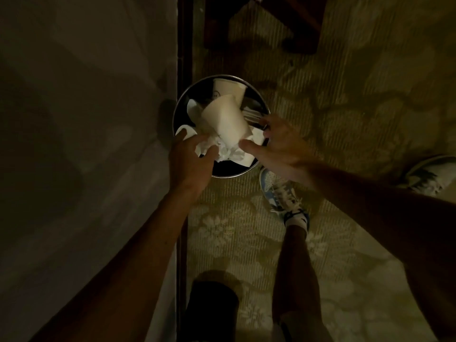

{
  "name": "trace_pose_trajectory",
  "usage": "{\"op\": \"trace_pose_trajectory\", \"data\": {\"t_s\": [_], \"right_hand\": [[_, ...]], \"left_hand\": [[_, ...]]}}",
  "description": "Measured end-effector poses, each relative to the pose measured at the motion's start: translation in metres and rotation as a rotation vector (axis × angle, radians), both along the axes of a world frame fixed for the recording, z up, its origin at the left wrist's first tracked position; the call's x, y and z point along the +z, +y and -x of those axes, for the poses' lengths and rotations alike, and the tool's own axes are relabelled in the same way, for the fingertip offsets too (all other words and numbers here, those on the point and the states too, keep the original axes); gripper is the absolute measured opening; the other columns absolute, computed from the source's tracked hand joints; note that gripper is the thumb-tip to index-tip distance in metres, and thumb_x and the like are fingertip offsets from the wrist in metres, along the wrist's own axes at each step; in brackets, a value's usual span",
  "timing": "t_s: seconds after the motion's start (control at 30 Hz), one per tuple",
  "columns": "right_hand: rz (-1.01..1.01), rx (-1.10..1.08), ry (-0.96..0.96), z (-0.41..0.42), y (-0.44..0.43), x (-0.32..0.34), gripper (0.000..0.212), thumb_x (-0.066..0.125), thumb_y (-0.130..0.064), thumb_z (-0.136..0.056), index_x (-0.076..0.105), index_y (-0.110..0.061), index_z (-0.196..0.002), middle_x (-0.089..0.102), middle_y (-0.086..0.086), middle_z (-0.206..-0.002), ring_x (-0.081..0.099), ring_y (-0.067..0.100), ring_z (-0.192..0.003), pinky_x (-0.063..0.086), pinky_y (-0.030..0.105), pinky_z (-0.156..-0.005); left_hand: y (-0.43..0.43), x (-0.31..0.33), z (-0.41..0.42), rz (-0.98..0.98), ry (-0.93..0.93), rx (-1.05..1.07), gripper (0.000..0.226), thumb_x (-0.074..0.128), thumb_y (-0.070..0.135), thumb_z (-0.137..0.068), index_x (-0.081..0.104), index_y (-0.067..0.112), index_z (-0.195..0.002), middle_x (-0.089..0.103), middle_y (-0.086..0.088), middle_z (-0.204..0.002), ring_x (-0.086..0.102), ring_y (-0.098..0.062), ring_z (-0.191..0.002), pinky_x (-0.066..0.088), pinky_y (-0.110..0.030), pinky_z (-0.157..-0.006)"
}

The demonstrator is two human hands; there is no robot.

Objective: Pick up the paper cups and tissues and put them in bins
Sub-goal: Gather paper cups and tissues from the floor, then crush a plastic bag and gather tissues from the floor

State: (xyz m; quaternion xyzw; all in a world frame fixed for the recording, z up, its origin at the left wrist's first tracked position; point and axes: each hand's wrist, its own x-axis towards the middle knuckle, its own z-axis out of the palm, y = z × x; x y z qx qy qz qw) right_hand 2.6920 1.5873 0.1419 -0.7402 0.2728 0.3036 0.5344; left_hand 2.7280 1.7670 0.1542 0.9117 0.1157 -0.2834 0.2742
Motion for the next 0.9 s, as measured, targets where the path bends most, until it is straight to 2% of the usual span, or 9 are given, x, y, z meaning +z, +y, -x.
{"op": "trace_pose_trajectory", "data": {"t_s": [0.1,0.23,0.37,0.43,0.53,0.63,0.73,0.83,0.9], "right_hand": [[-0.051,-0.046,0.018,0.009,-0.023,0.028,0.059,0.072,-0.045,-0.083,0.046,-0.020,-0.130,0.056,0.000,-0.124,0.056,0.016,-0.110,0.049,0.035,-0.088],[-0.026,-0.096,-0.033,0.025,-0.070,0.087,0.026,0.067,-0.045,-0.086,0.056,-0.026,-0.099,0.057,-0.013,-0.083,0.058,0.004,-0.079,0.046,0.028,-0.064],[-0.025,-0.276,-0.208,0.046,-0.149,0.182,0.016,0.069,-0.040,-0.083,0.057,-0.030,-0.087,0.057,-0.010,-0.071,0.053,0.001,-0.063,0.051,0.036,-0.063],[0.041,-0.315,-0.296,0.059,-0.202,0.242,0.021,0.065,-0.048,-0.079,0.057,-0.034,-0.093,0.055,-0.012,-0.071,0.052,0.001,-0.063,0.048,0.027,-0.058],[0.144,-0.345,-0.356,0.087,-0.287,0.329,0.024,0.072,-0.037,-0.082,0.059,-0.029,-0.101,0.056,-0.011,-0.075,0.051,0.004,-0.063,0.045,0.024,-0.060],[0.249,-0.337,-0.383,0.116,-0.367,0.395,0.029,0.075,-0.030,-0.082,0.061,-0.021,-0.107,0.057,-0.009,-0.079,0.050,0.004,-0.062,0.046,0.024,-0.062],[0.345,-0.389,-0.394,0.151,-0.440,0.442,0.029,0.075,-0.028,-0.080,0.061,-0.019,-0.104,0.055,-0.009,-0.078,0.047,-0.001,-0.062,0.040,0.017,-0.061],[0.412,-0.513,-0.383,0.189,-0.501,0.473,0.023,0.075,-0.027,-0.081,0.059,-0.022,-0.096,0.052,-0.012,-0.071,0.049,0.001,-0.063,0.037,0.013,-0.058],[0.427,-0.615,-0.348,0.215,-0.534,0.484,0.020,0.074,-0.026,-0.082,0.059,-0.020,-0.094,0.052,-0.011,-0.069,0.050,0.002,-0.062,0.037,0.016,-0.058]], "left_hand": [[0.002,0.022,-0.007,-0.104,0.096,0.047,0.027,0.067,0.021,-0.090,0.069,0.013,-0.115,0.063,-0.008,-0.125,0.060,-0.019,-0.106,0.046,-0.025,-0.083],[-0.017,0.075,-0.019,-0.126,0.046,0.081,0.021,0.070,0.027,-0.088,0.065,0.011,-0.076,0.064,-0.004,-0.071,0.059,-0.015,-0.063,0.043,-0.027,-0.062],[-0.096,0.173,-0.039,-0.023,-0.079,-0.148,0.035,0.070,0.037,-0.087,0.055,0.020,-0.060,0.054,0.002,-0.052,0.047,-0.004,-0.048,0.040,-0.029,-0.054],[-0.161,0.238,-0.044,0.024,-0.100,-0.361,0.033,0.064,0.045,-0.087,0.056,0.021,-0.066,0.054,0.000,-0.054,0.049,-0.005,-0.048,0.040,-0.028,-0.052],[-0.275,0.349,-0.037,0.078,-0.207,-0.715,0.030,0.055,0.051,-0.089,0.056,0.027,-0.070,0.052,0.010,-0.054,0.053,-0.003,-0.053,0.041,-0.021,-0.051],[-0.385,0.438,-0.022,0.070,-0.300,-1.038,0.022,0.056,0.047,-0.092,0.060,0.027,-0.083,0.053,0.012,-0.067,0.052,-0.007,-0.062,0.045,-0.030,-0.057],[-0.486,0.496,-0.001,0.023,-0.354,-1.245,0.017,0.060,0.038,-0.092,0.055,0.026,-0.081,0.051,0.008,-0.071,0.055,-0.022,-0.071,0.047,-0.035,-0.064],[-0.572,0.527,0.027,0.037,-0.410,-1.355,0.027,0.058,0.040,-0.093,0.047,0.026,-0.073,0.037,0.013,-0.058,0.043,-0.016,-0.062,0.033,-0.030,-0.056],[-0.621,0.533,0.045,0.075,-0.382,-1.382,0.030,0.056,0.041,-0.094,0.052,0.020,-0.073,0.040,0.012,-0.056,0.044,-0.013,-0.058,0.031,-0.030,-0.053]]}}
